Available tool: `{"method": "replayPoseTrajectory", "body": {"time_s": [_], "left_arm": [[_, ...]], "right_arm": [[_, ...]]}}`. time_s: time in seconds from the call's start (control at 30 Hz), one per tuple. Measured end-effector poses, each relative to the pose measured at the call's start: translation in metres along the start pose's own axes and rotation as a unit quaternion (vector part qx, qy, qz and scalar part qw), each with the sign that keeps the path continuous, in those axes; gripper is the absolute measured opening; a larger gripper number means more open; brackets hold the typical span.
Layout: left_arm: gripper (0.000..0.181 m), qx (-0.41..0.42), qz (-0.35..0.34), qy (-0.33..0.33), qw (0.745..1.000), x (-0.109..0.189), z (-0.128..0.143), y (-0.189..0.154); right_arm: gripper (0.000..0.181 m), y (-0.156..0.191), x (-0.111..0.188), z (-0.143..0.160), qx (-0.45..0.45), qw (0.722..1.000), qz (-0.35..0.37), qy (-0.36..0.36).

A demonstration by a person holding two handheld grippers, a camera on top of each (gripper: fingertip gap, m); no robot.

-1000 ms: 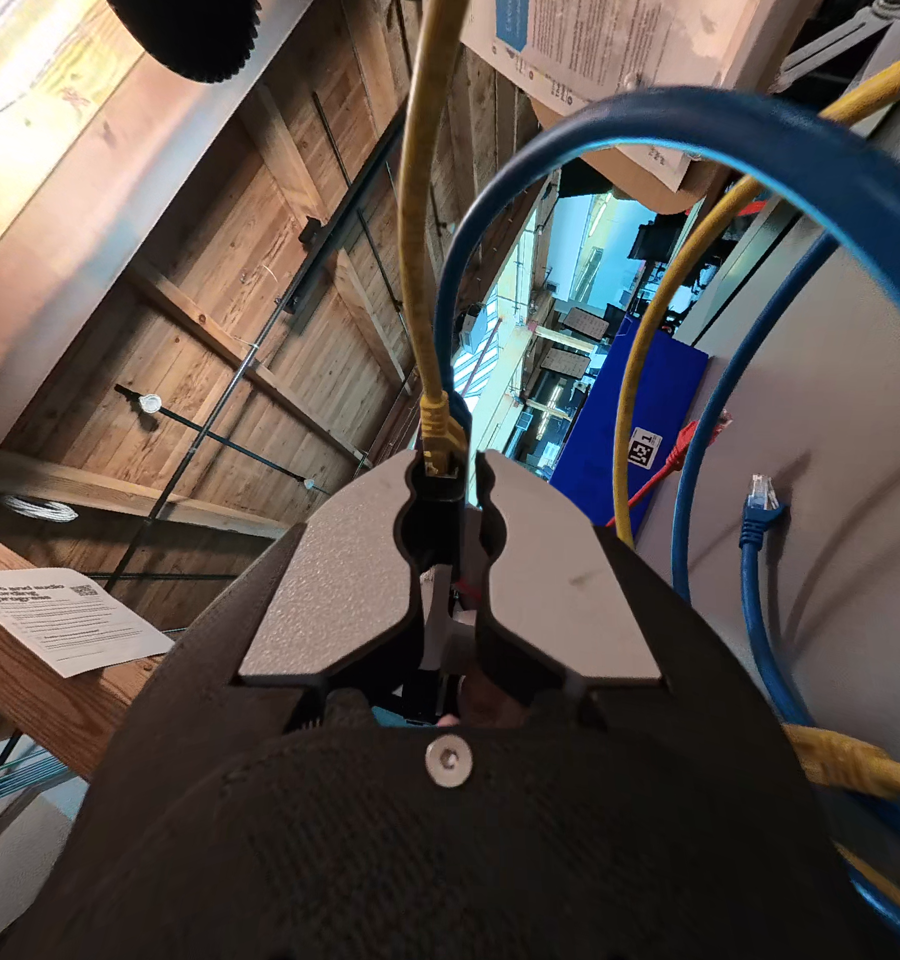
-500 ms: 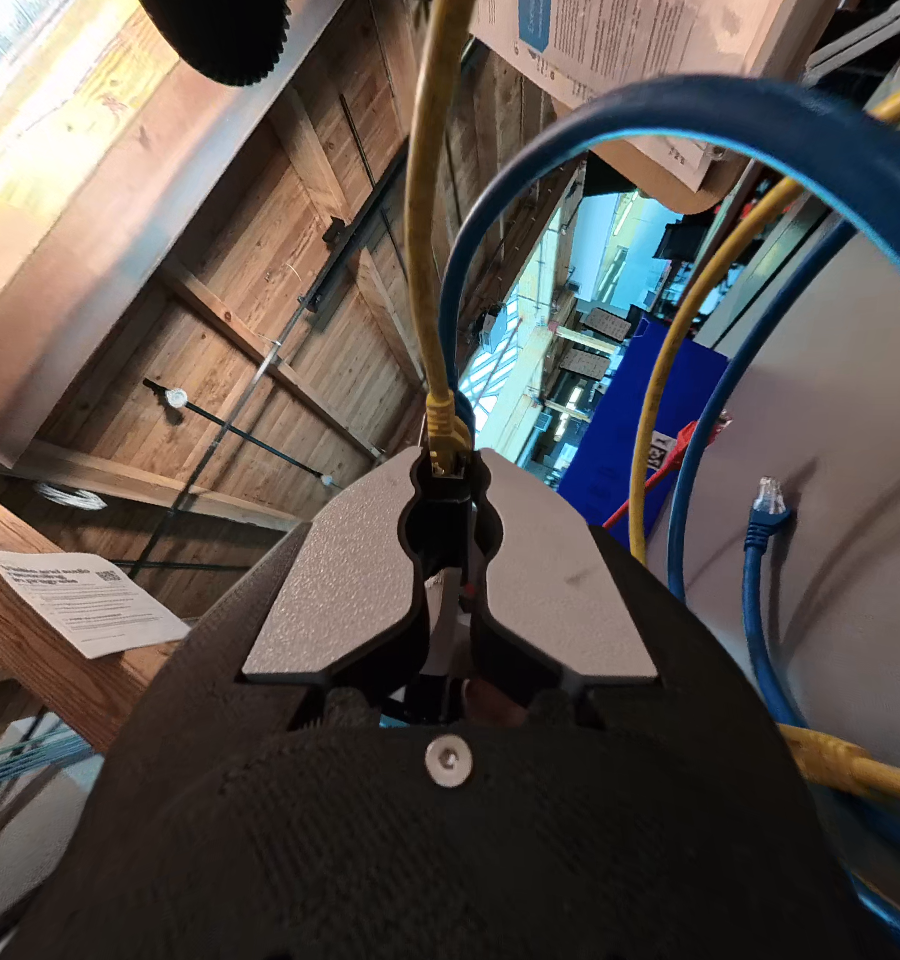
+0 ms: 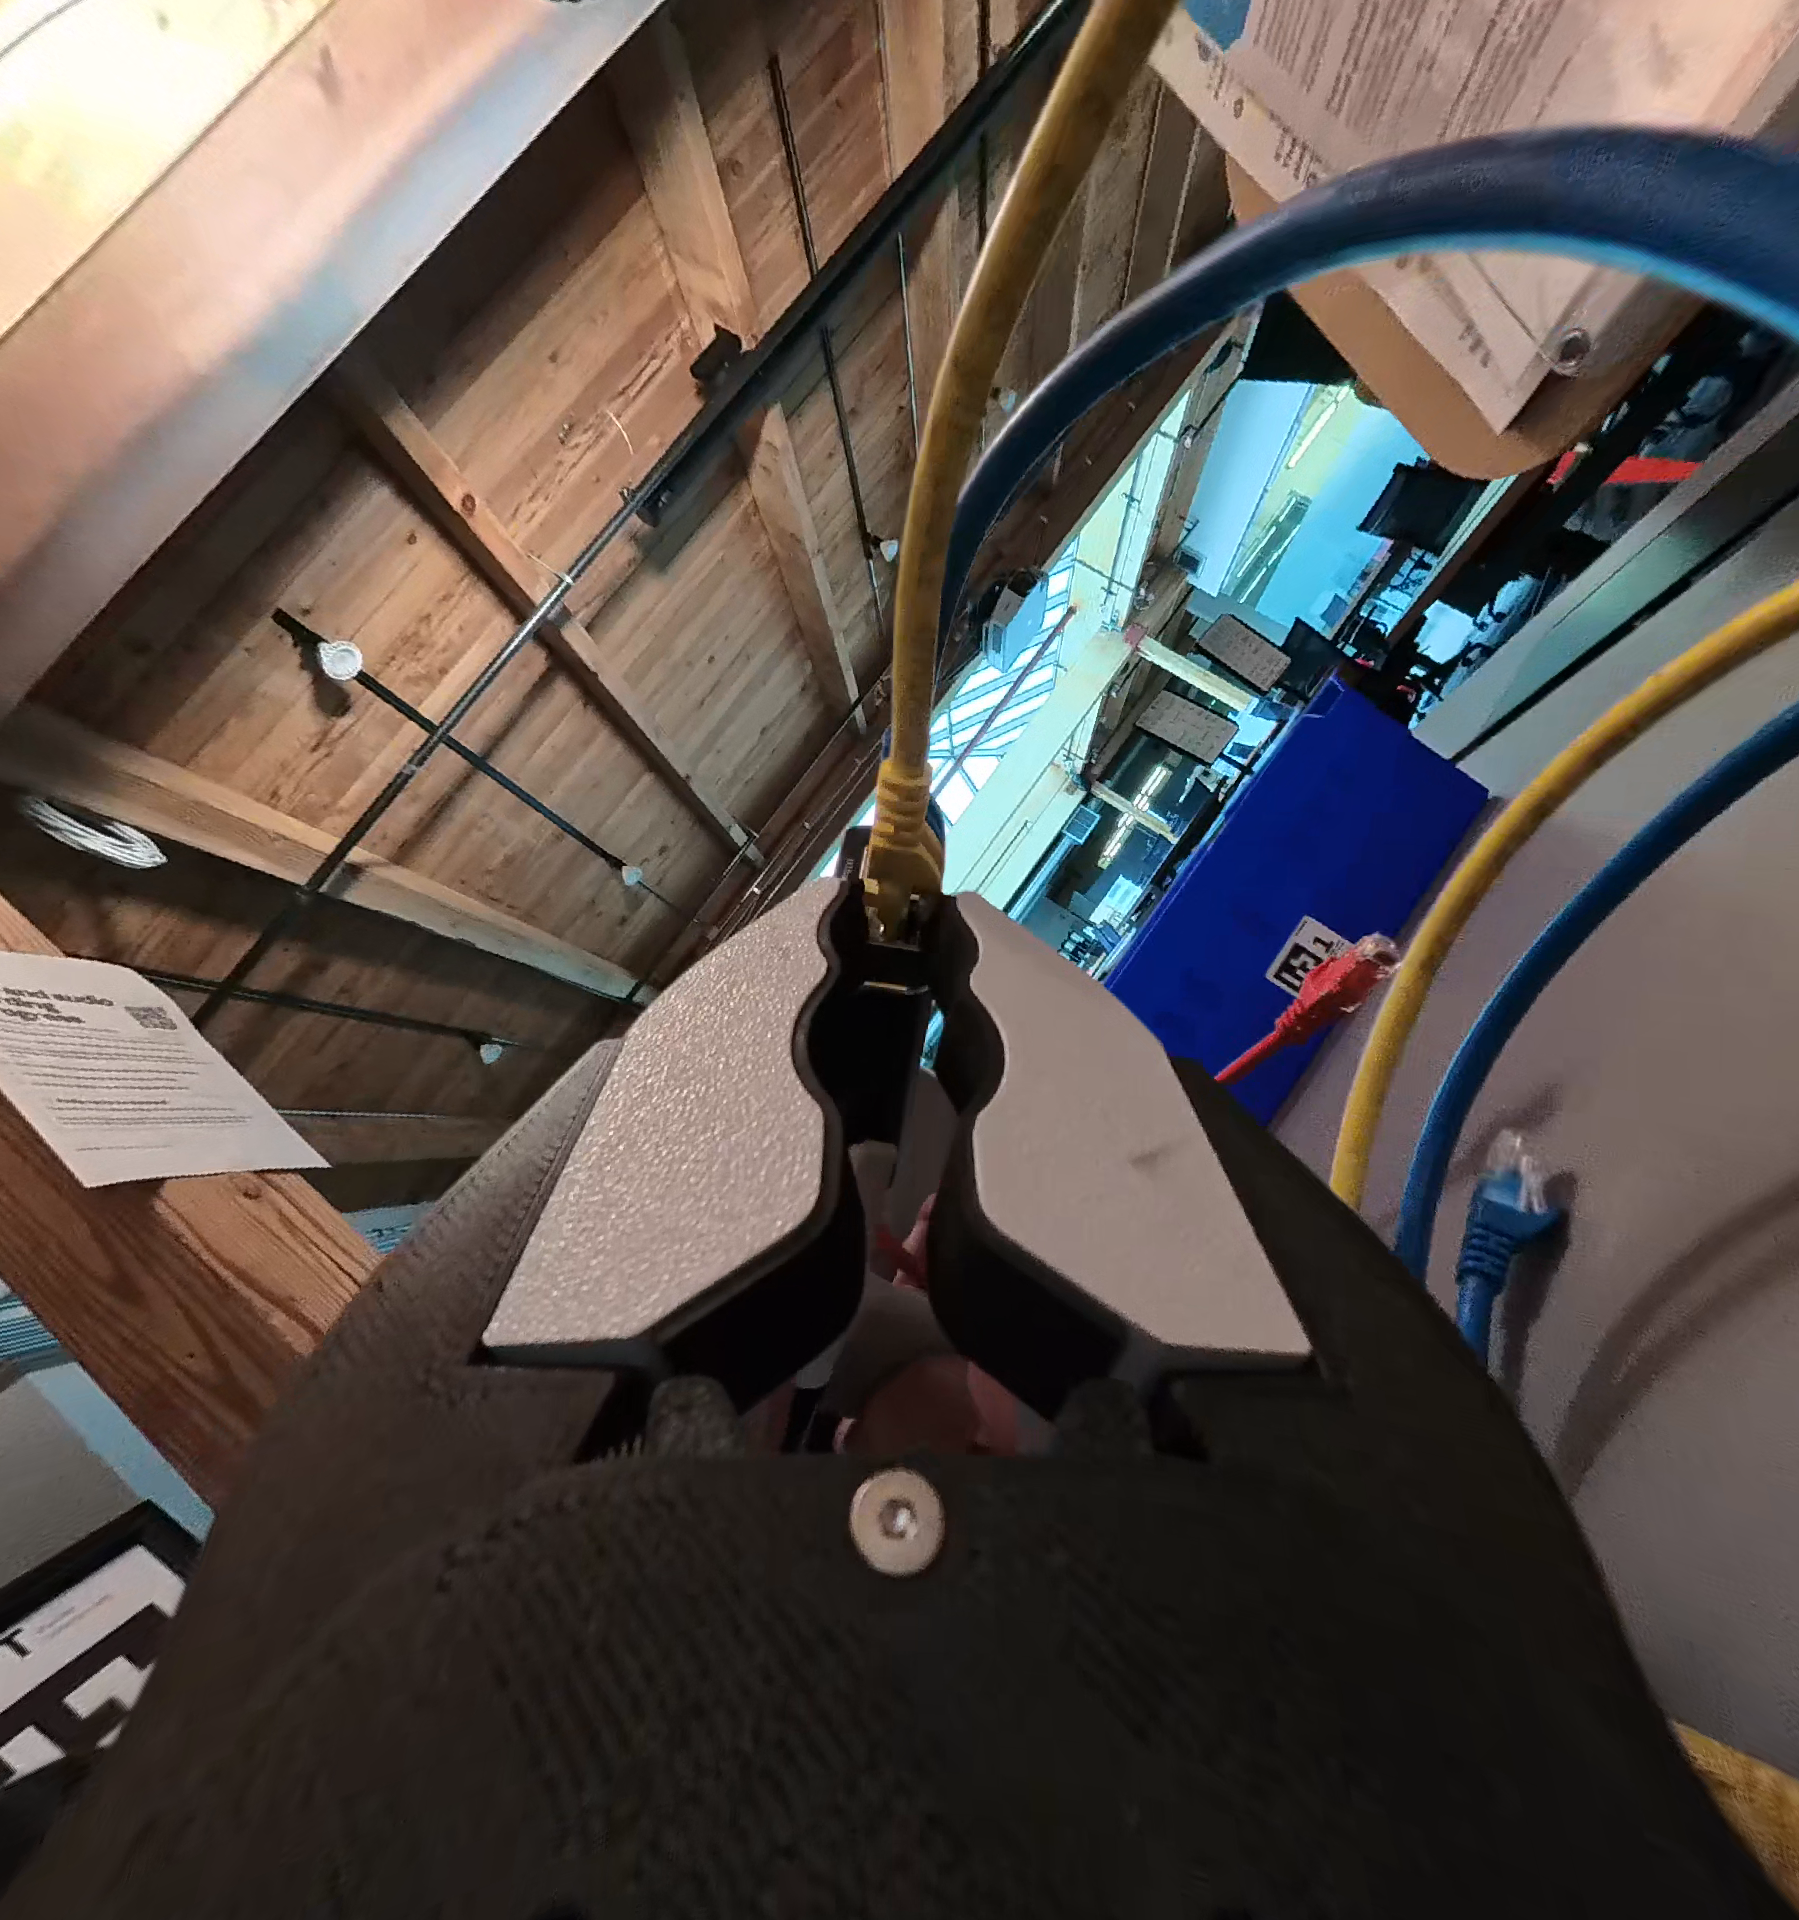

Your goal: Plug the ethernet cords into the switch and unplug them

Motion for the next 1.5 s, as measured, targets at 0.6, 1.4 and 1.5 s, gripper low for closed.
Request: {"method": "replayPoseTrajectory", "body": {"time_s": [0.6,1.4,1.5], "left_arm": [[0.059,0.001,-0.001,0.003,1.0,0.001,0.009,0.008],[0.059,-0.035,-0.06,0.027,0.997,-0.003,0.013,0.019],[0.059,-0.052,-0.063,0.016,0.997,-0.001,0.011,0.02]], "right_arm": [[0.012,-0.007,-0.005,0.001,-0.032,0.999,0.016,0.022],[0.012,-0.019,-0.022,0.002,-0.035,0.999,-0.021,0.012],[0.011,-0.013,-0.024,0.003,-0.034,0.999,-0.023,0.034]]}}
Point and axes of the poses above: each gripper's, where its closed fingertips meet, x back along the fingers, z out of its underside, y = z × x across the jaws, the point moved 4 cm from there along x, back along the fingers, and after that the axes turned 7 degrees about -z, right-handed, at the moved point
